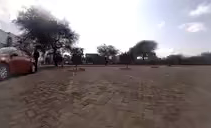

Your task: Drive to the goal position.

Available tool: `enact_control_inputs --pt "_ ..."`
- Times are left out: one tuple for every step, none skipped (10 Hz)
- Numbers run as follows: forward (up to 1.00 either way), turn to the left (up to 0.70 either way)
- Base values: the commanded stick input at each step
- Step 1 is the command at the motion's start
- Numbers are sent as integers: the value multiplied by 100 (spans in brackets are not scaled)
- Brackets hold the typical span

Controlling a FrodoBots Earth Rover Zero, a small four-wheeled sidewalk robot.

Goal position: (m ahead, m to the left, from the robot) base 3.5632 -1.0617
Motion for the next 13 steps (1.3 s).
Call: enact_control_inputs --pt "70 0" --pt "70 0" --pt "70 0" --pt "70 0" --pt "70 0" --pt "70 0" --pt "70 0" --pt "70 0" --pt "70 0" --pt "70 0" --pt "70 0" --pt "70 0" --pt "70 0"
